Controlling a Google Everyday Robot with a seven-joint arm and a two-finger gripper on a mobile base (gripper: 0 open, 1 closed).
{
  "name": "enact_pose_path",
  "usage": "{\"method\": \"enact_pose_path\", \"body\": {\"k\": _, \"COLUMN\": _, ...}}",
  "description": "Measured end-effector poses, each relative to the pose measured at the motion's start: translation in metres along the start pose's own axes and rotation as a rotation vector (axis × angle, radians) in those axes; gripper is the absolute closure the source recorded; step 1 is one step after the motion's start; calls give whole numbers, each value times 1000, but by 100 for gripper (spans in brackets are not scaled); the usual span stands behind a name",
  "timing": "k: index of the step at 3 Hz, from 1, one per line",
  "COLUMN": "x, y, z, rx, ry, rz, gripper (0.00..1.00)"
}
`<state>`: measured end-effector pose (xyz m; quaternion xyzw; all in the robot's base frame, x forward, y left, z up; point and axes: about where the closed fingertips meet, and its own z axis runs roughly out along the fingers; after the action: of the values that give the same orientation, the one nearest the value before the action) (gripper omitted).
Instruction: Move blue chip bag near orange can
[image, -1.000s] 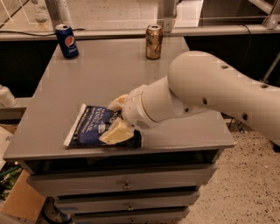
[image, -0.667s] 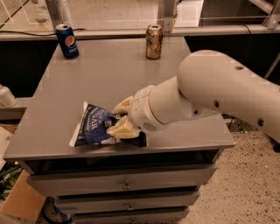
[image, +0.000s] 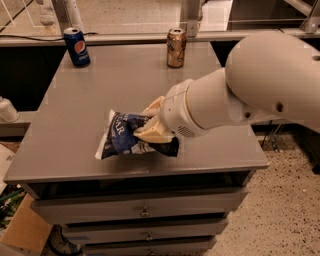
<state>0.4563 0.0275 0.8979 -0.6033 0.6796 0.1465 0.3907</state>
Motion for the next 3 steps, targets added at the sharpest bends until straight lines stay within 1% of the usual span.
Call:
{"method": "enact_pose_path", "body": {"k": 1, "x": 2, "y": -20, "z": -21, "rx": 74, "ry": 34, "rz": 43, "gripper": 100}}
{"method": "enact_pose_path", "body": {"k": 2, "x": 3, "y": -21, "z": -23, "rx": 81, "ry": 39, "rz": 68, "gripper": 100}}
{"method": "enact_pose_path", "body": {"k": 3, "x": 2, "y": -17, "z": -25, "rx": 89, "ry": 33, "rz": 75, "gripper": 100}}
